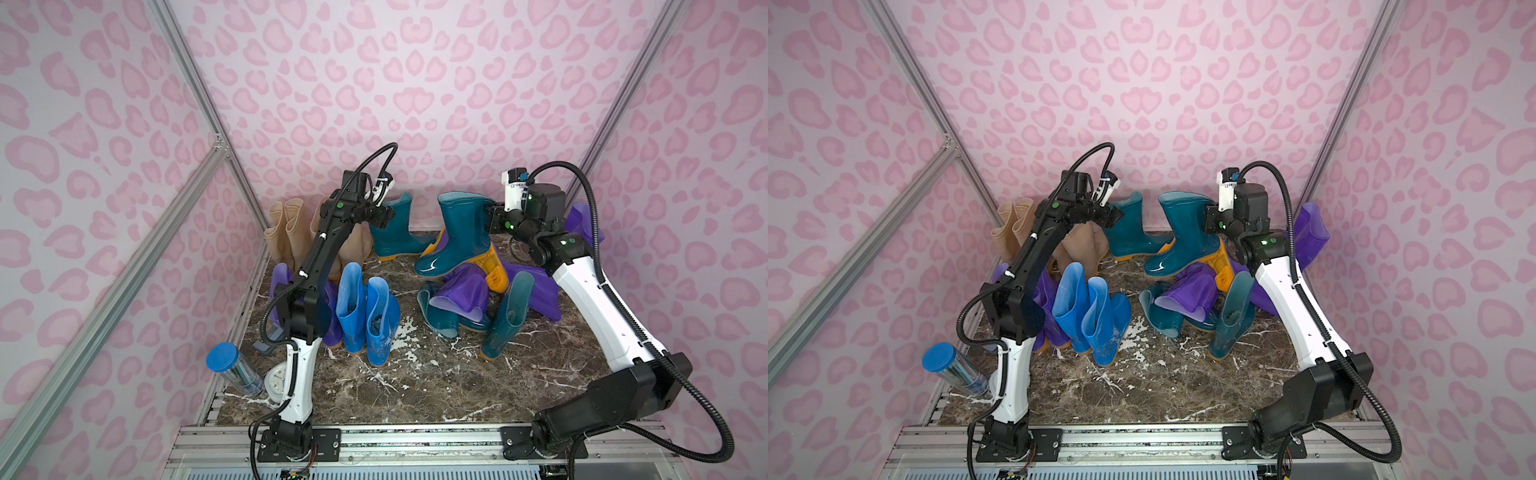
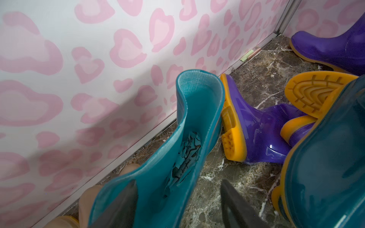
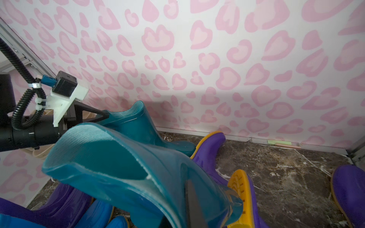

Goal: Match and arrange rain boots in pairs
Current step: Adjust the rain boot at the center of the board.

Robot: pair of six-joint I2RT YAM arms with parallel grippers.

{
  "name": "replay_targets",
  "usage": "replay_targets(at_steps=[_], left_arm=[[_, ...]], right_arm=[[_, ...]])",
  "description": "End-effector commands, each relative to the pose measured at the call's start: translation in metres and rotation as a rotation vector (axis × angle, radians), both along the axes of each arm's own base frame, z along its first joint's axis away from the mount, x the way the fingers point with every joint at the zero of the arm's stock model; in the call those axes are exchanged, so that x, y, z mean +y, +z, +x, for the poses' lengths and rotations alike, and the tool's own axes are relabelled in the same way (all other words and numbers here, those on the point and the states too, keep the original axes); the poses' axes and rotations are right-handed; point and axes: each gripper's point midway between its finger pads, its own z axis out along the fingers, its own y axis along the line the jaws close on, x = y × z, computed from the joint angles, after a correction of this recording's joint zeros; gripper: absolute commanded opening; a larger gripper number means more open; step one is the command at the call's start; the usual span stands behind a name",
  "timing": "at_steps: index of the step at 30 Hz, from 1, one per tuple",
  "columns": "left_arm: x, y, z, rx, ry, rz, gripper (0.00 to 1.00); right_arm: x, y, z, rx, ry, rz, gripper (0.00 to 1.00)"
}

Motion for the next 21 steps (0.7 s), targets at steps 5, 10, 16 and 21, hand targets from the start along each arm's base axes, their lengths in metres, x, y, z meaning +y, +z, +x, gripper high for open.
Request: replay_targets(at_steps=[5,10,16,21], left_arm=[[-0.008,0.003,-0.006,0.014,-0.039,-0.029,0.20],[-0.025,0.012,-0.018,0.035,-0.058,-0.075,0.02],[-0.049,0.034,-0.035,0.054,0.005,-0.144,0.02],[-0.057,0.031,-0.053,0.193,0.015,-0.243,0.10]], right_arm=[[0.006,0.028,0.007,-0.110,0.019,0.060,0.00],[0.007,0.031,0.007,-0.120,0.023,0.073,0.00],[0.005,0.032,0.006,-0.126,0.015,0.086,0.00],[0.005,0.034,0.005,-0.126,0.015,0.090,0.00]])
